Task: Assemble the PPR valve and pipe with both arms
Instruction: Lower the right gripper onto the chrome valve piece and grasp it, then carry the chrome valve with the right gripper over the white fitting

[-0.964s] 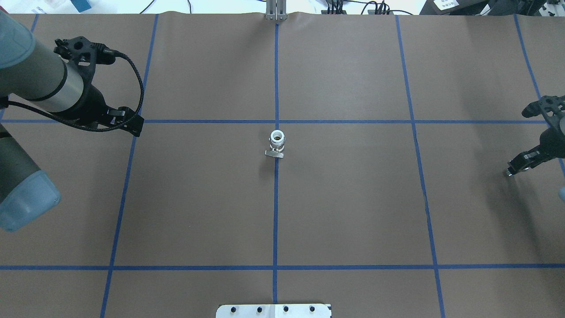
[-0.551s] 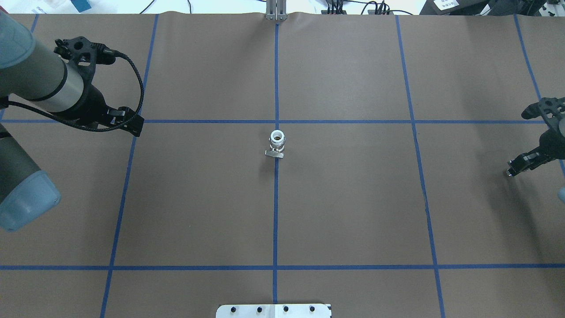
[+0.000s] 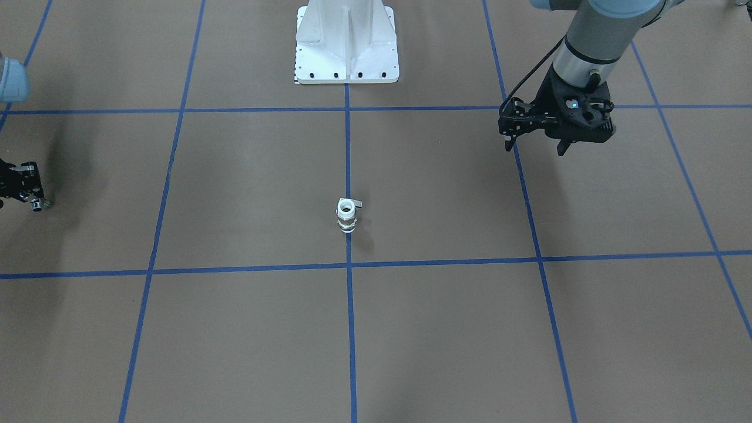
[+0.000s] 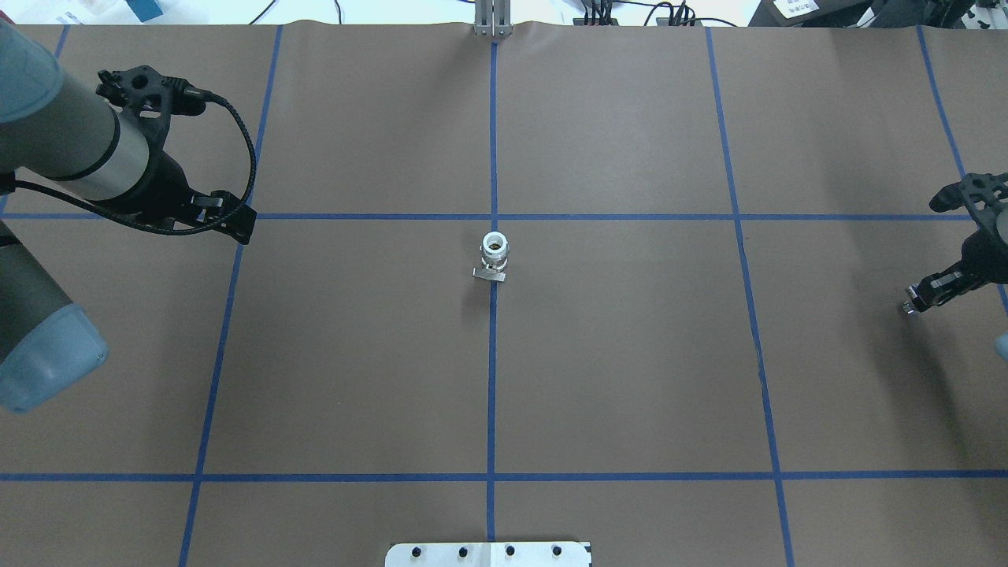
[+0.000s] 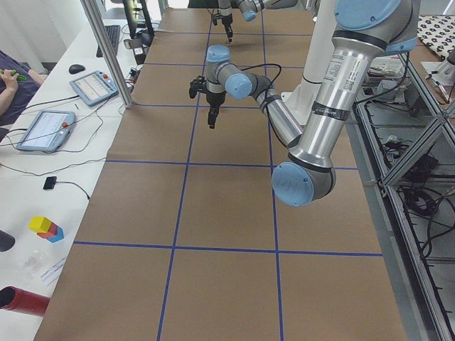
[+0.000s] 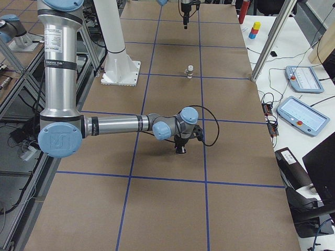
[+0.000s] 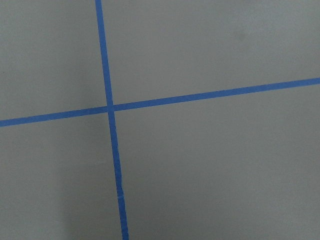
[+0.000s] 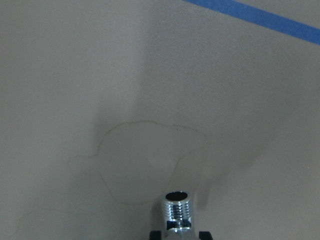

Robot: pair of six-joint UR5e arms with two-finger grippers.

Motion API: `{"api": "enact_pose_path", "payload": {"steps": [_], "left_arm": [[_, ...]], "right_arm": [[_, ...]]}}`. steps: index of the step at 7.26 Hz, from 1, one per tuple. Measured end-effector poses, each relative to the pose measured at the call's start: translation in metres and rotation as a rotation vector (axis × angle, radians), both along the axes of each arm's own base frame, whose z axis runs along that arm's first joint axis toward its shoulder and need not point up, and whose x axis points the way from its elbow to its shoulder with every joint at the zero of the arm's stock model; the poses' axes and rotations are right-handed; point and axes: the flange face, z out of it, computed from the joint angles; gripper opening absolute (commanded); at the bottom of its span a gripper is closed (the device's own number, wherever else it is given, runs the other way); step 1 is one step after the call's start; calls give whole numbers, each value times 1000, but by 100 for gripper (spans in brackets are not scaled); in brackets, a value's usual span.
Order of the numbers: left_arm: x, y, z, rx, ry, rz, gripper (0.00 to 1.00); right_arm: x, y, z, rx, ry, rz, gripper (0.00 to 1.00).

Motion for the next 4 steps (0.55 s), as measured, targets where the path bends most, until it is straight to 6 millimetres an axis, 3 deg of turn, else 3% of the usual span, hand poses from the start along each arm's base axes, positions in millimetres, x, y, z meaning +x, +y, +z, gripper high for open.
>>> {"api": "enact_pose_path", "payload": {"steps": [2, 4], "left_arm": [[0, 0, 2, -2, -1, 1, 99], [-5, 2, 17, -1, -16, 10, 99]], "right_arm": [[5, -4, -22, 5, -53, 6, 0], [31, -22, -63, -8, -130, 54, 0]]}}
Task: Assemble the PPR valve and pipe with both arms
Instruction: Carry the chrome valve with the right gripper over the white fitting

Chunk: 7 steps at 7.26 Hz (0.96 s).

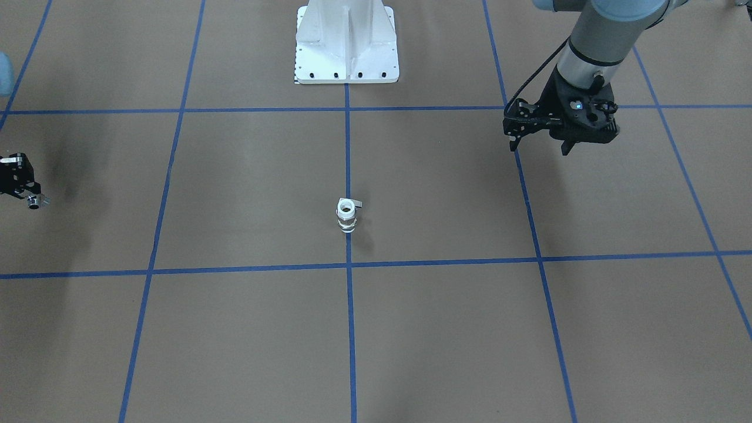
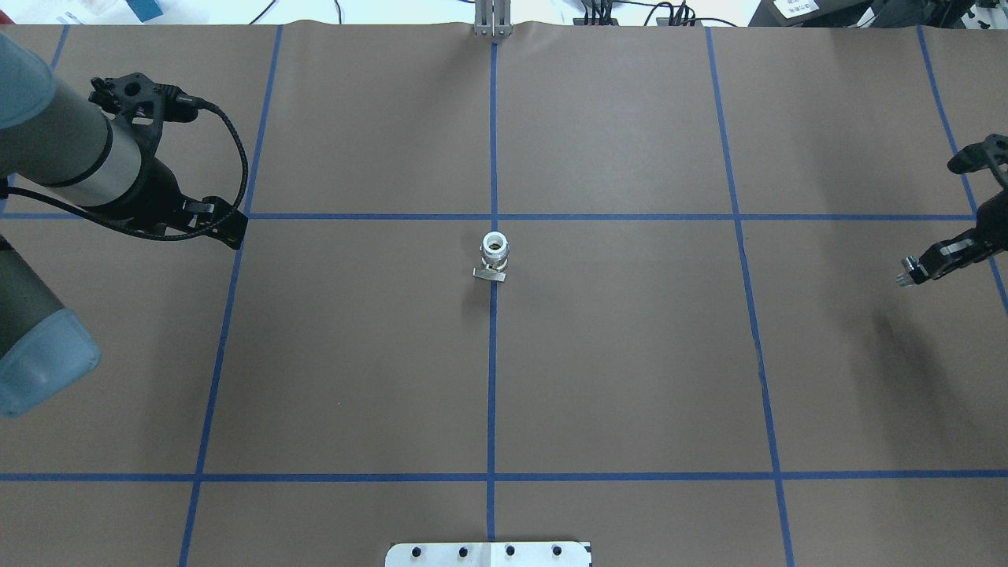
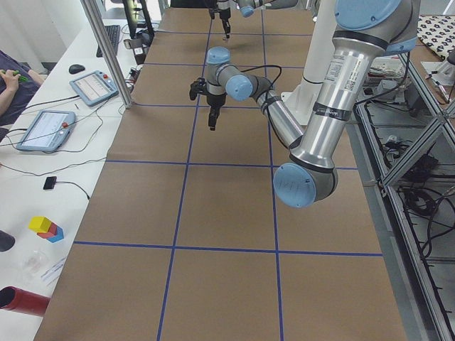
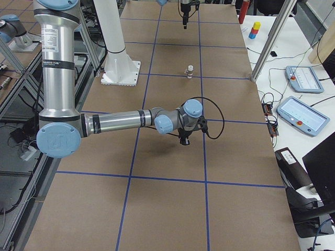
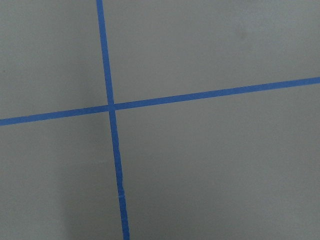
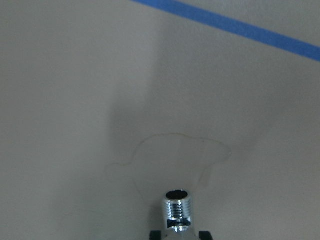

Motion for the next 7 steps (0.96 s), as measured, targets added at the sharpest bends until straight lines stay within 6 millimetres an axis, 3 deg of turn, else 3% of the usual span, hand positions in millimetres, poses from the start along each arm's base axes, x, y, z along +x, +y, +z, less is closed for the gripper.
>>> {"api": "enact_pose_path", "payload": {"steps": [1, 2, 3, 4, 5, 7], "left_arm": [[-10, -2, 14, 26, -20, 26, 99], [-27, -6, 35, 54, -52, 58, 99], [-48, -10, 58, 66, -85, 75, 99], [-70, -18, 77, 57, -111, 61, 99], [-91, -29, 93, 41, -132, 35, 99], [-128, -42, 118, 68, -170, 55, 99]], "right_arm": [[4, -19, -39, -5, -18, 18, 0], [0, -43, -92, -12, -23, 30, 0], [-12, -67, -158, -25, -19, 35, 0], [-37, -78, -222, -51, -5, 39, 0], [-72, -74, -274, -86, 11, 56, 0], [-160, -48, -347, -119, 50, 81, 0]]}}
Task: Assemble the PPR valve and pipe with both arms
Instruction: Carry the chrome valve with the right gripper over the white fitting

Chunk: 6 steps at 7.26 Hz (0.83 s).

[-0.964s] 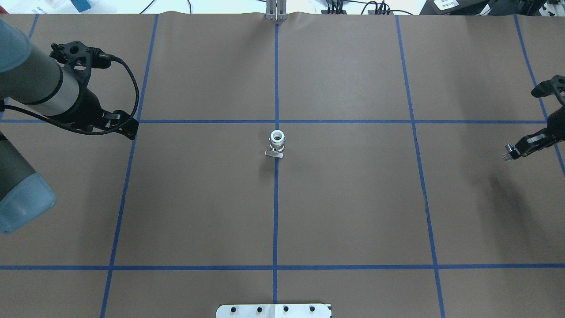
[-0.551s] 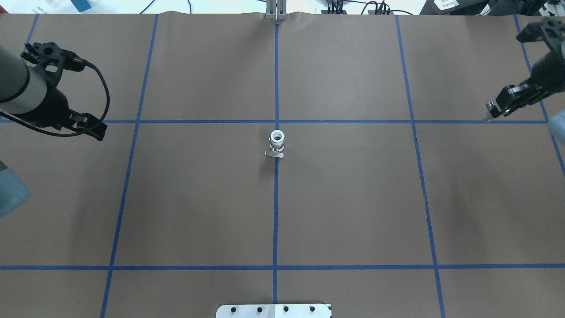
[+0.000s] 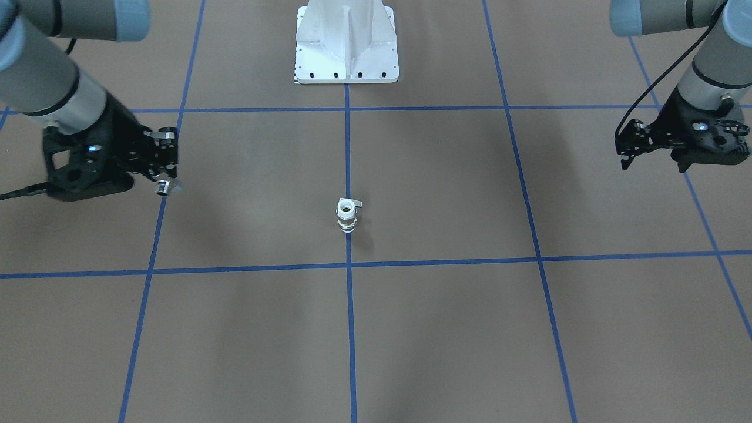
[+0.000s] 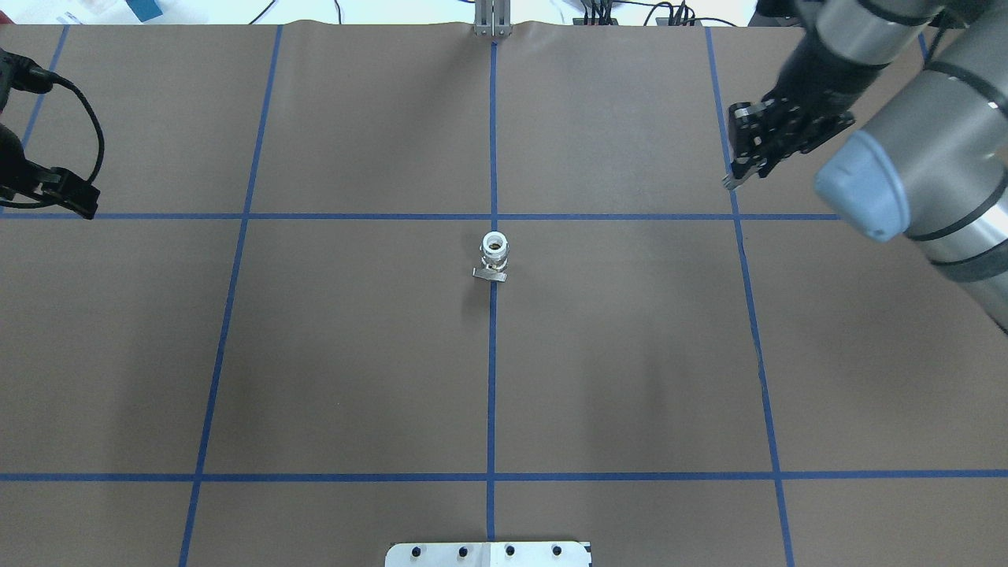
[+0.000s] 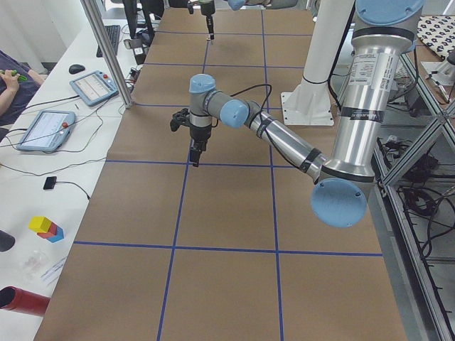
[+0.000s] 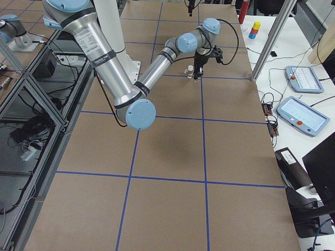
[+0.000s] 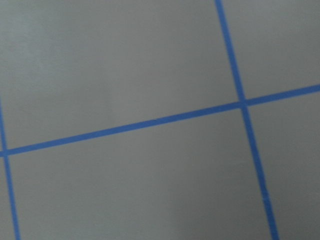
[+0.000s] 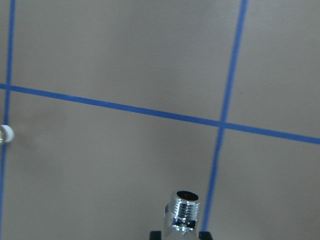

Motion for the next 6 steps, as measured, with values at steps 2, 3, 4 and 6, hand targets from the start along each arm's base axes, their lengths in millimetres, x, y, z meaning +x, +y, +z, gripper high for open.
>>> {"api": "enact_pose_path", "payload": {"steps": [2, 3, 4, 6], "left_arm": [[-19, -6, 25, 13, 1, 54, 99], [-26, -7, 39, -8, 36, 61, 99], [-31, -5, 50, -22, 61, 64, 99], [-32, -6, 63, -42, 70, 65, 99]], "right_arm": [[-83, 25, -44, 0, 51, 7, 0], [-115, 30, -60, 3, 66, -5, 0], [-139, 31, -72, 4, 78, -19, 0], [-175, 33, -82, 16, 105, -37, 0]]}}
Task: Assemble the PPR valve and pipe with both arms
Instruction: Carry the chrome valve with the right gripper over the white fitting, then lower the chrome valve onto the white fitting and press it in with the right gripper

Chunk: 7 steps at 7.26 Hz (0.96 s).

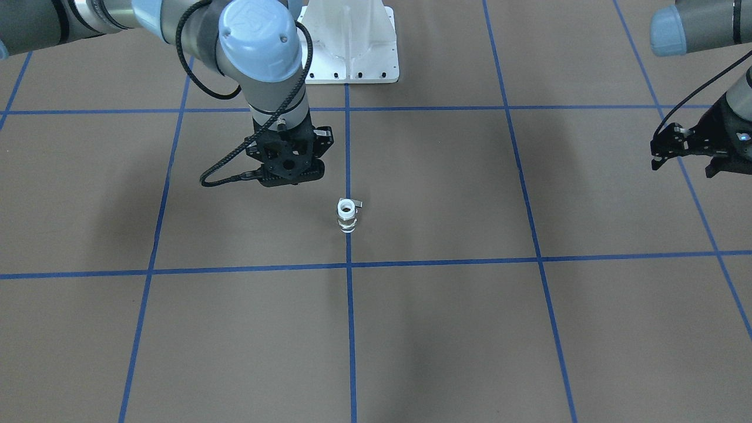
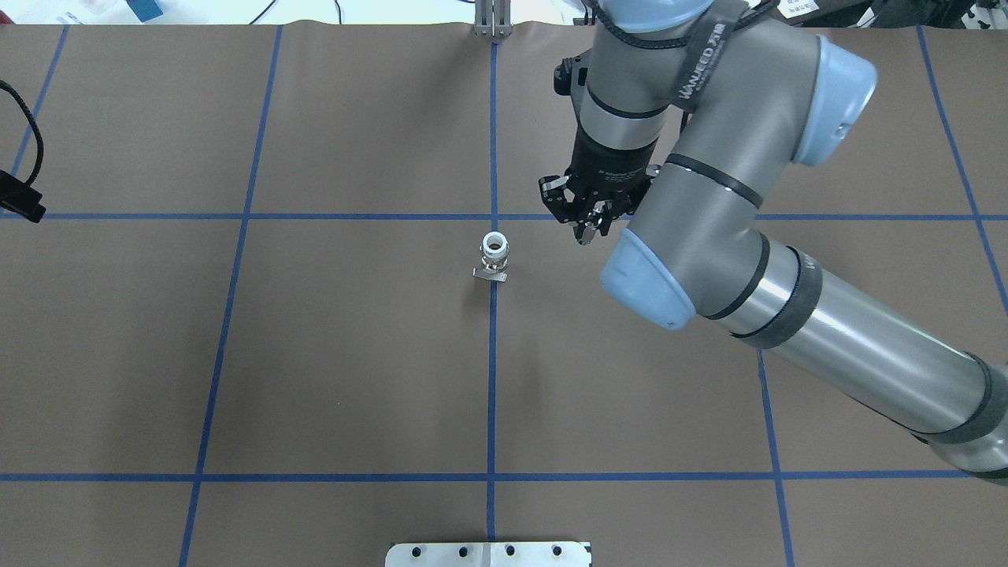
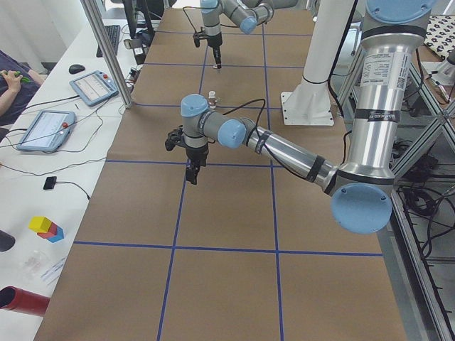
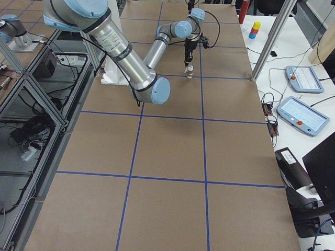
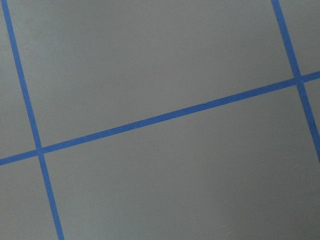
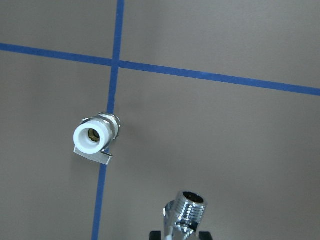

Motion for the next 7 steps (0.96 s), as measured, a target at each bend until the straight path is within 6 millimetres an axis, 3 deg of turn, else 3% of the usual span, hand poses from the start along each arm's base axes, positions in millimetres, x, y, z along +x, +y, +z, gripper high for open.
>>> {"api": "enact_pose_path", "payload": {"steps": [4, 7], "left_arm": [[1, -3, 16, -30, -10, -1, 99], [1, -3, 17, -35, -10, -4, 99]], "right_arm": [[-37, -17, -20, 22, -12, 0, 0], [-51, -23, -24, 27, -33, 8, 0]]}}
